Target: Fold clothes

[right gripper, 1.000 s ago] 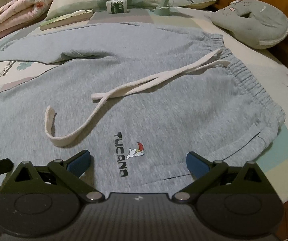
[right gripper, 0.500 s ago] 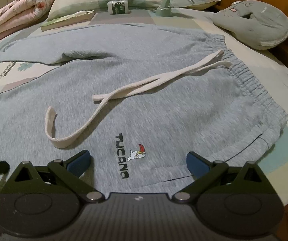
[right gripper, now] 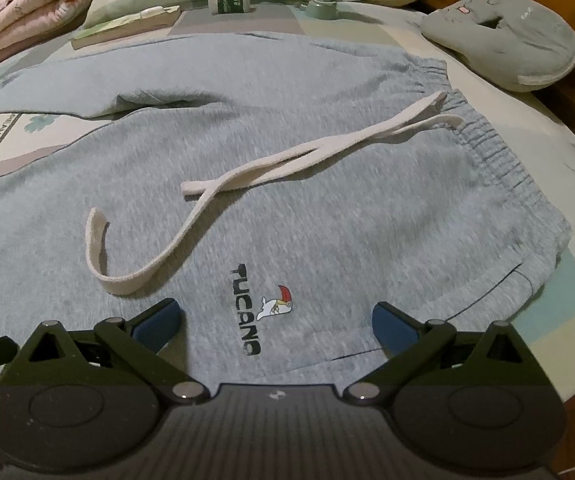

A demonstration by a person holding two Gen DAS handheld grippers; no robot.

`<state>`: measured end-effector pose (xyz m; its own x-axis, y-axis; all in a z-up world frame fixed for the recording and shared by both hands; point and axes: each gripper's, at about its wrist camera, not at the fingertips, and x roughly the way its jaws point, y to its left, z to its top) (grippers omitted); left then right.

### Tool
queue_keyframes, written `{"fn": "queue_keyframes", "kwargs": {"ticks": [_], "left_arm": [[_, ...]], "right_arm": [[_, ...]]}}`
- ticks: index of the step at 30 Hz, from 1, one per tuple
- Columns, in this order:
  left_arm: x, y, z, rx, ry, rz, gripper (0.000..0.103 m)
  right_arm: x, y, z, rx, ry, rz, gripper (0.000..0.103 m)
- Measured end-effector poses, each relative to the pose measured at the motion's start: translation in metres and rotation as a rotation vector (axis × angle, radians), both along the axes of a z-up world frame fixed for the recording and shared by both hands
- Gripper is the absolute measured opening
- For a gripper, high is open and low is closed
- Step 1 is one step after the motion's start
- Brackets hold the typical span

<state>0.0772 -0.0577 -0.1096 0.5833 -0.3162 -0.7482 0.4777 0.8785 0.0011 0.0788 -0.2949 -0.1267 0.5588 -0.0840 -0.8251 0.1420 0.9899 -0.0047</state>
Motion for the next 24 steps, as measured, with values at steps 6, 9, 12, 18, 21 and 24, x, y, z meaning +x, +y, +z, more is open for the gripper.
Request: {"fn": "queue_keyframes", "kwargs": {"ticks": [6,9,12,18,21,24], "left_arm": [[0.0,0.004,0.0,-0.026,0.006,0.043,0.102],[0.003,0.0,-0.001,-0.027,-0.007,0.068,0.102],[0.004,-0.002,-0.002,-0.048,-0.024,0.108,0.102],[-0.001,0.004,0.007,-0.034,-0.038,0.058,0.102],[-0.008,0.011,0.017,-0.04,-0.11,0.015,0.102],[-0.011,0.018,0.015,-0.038,-0.119,0.017,0.102]], "right_arm": [[0.0,0.001,0.0,-0.001,0.003,-0.004,0.103],[-0.001,0.001,0.0,-0.003,-0.002,-0.002,0.103],[-0.003,0.001,-0.001,-0.007,-0.014,0.003,0.103],[-0.008,0.004,-0.002,-0.02,-0.038,0.0,0.103],[-0.011,0.008,-0.002,-0.03,-0.047,-0.024,0.103],[-0.006,0.009,0.002,-0.026,-0.009,-0.047,0.103]]}}
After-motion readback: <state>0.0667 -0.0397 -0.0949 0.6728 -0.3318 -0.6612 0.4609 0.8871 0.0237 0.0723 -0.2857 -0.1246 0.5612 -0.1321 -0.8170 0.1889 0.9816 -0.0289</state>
